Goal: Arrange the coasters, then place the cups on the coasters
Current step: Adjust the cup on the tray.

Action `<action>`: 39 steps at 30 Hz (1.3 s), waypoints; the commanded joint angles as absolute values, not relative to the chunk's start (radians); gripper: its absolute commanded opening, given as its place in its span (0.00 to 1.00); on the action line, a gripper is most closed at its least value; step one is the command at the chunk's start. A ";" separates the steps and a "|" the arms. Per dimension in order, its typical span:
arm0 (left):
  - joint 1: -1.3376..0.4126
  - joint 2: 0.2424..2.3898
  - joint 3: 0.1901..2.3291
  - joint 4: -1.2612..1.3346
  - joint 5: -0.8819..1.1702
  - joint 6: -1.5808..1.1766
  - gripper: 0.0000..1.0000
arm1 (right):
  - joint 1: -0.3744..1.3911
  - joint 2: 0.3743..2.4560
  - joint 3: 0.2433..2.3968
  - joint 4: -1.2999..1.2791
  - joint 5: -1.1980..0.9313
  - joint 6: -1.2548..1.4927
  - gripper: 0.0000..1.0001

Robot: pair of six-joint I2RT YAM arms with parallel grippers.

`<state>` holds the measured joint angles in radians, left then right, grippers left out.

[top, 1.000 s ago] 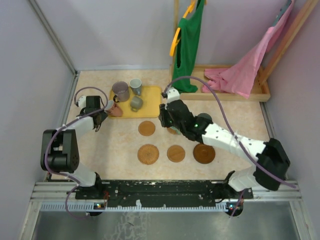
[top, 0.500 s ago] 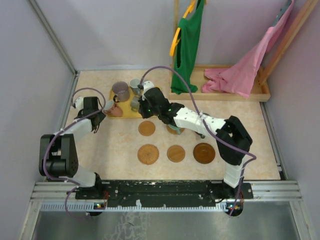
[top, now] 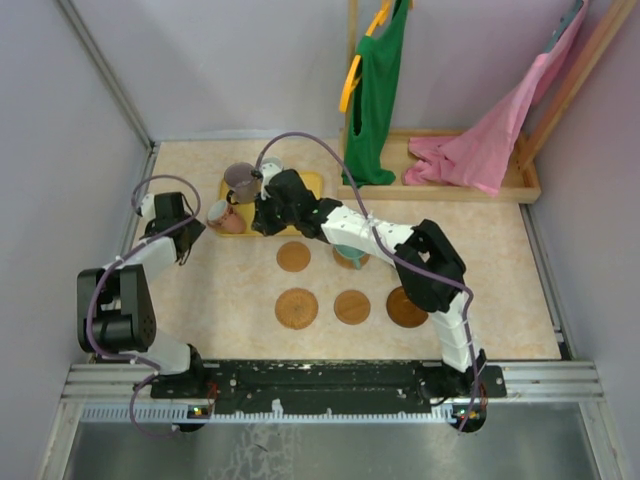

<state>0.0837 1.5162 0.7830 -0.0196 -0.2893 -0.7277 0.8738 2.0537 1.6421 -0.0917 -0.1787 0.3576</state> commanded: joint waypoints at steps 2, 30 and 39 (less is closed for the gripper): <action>0.107 1.542 0.811 0.031 -0.229 -0.710 0.54 | 0.868 2.128 1.758 -0.063 -0.249 0.338 0.00; 0.149 1.642 0.861 0.111 -0.064 -0.697 0.53 | 0.867 2.334 1.900 0.064 -0.320 0.365 0.00; 0.151 1.679 0.880 0.137 -0.008 -0.699 0.53 | 0.869 2.390 1.954 0.071 -0.313 0.380 0.00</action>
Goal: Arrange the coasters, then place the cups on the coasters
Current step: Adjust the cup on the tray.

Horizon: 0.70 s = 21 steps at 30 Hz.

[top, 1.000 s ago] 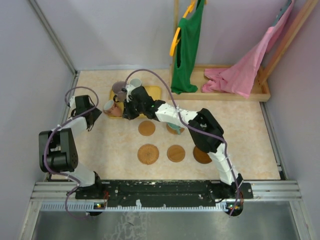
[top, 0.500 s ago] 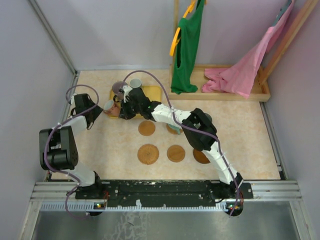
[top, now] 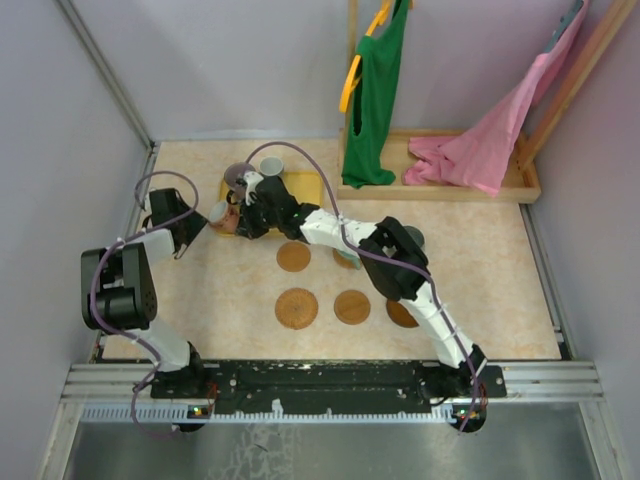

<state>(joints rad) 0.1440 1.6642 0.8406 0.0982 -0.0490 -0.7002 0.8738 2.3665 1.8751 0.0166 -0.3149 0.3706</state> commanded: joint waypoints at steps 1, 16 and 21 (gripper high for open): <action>0.150 1.681 0.884 0.136 -0.002 -0.697 0.53 | 0.868 2.395 1.962 0.069 -0.312 0.381 0.00; 0.150 1.634 0.853 0.151 0.042 -0.705 0.51 | 0.868 2.441 2.009 0.044 -0.265 0.380 0.00; 0.150 1.637 0.852 0.150 0.038 -0.706 0.50 | 0.869 2.454 2.018 0.036 -0.253 0.370 0.00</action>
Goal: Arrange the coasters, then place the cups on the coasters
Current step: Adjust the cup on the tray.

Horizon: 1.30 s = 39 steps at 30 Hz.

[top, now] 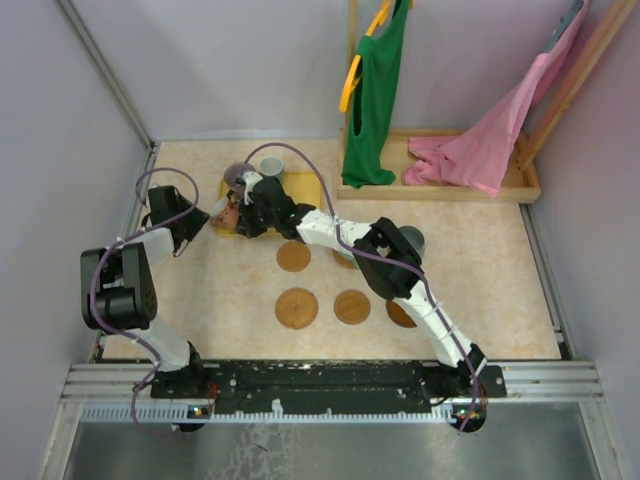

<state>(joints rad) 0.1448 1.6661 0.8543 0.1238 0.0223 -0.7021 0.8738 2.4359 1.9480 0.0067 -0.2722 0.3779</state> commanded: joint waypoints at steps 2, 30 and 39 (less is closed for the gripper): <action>0.149 1.638 0.851 0.152 0.041 -0.707 0.50 | 0.867 2.458 2.024 0.030 -0.252 0.370 0.00; 0.149 1.527 0.710 0.168 0.037 -0.658 0.55 | 0.867 2.273 1.798 0.123 -0.277 0.364 0.00; 0.150 1.522 0.718 0.154 0.018 -0.658 0.55 | 0.867 2.216 1.767 0.083 -0.256 0.351 0.00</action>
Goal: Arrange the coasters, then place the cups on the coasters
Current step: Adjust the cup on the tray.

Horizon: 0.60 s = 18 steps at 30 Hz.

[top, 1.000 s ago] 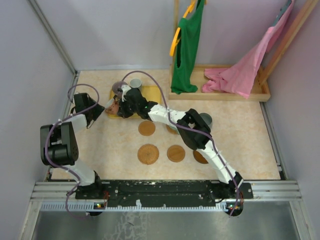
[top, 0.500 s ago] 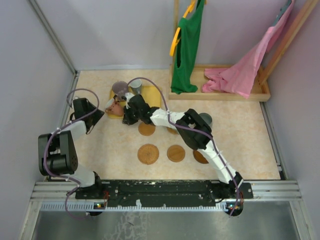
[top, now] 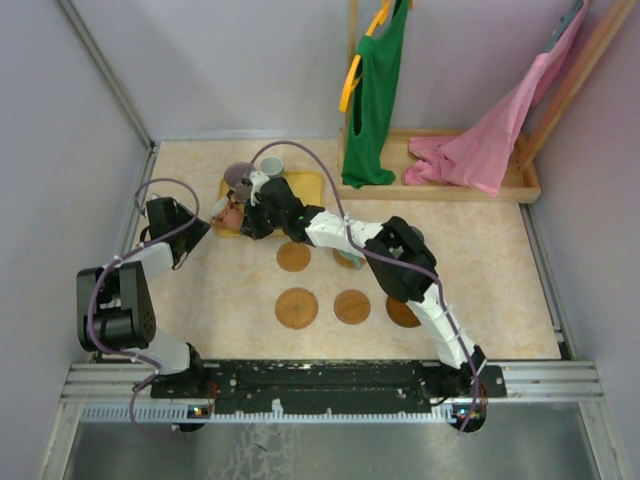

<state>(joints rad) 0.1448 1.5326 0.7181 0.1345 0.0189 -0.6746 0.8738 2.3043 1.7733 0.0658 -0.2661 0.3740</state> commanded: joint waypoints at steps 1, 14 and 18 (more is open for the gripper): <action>0.149 1.524 0.724 0.145 0.018 -0.657 0.55 | 0.867 2.211 1.766 0.071 -0.246 0.344 0.00; 0.149 1.514 0.774 0.075 0.021 -0.681 0.54 | 0.788 2.131 1.738 -0.051 -0.144 0.283 0.00; 0.150 1.504 0.795 0.054 0.036 -0.691 0.54 | 0.777 2.187 1.835 -0.154 -0.120 0.219 0.08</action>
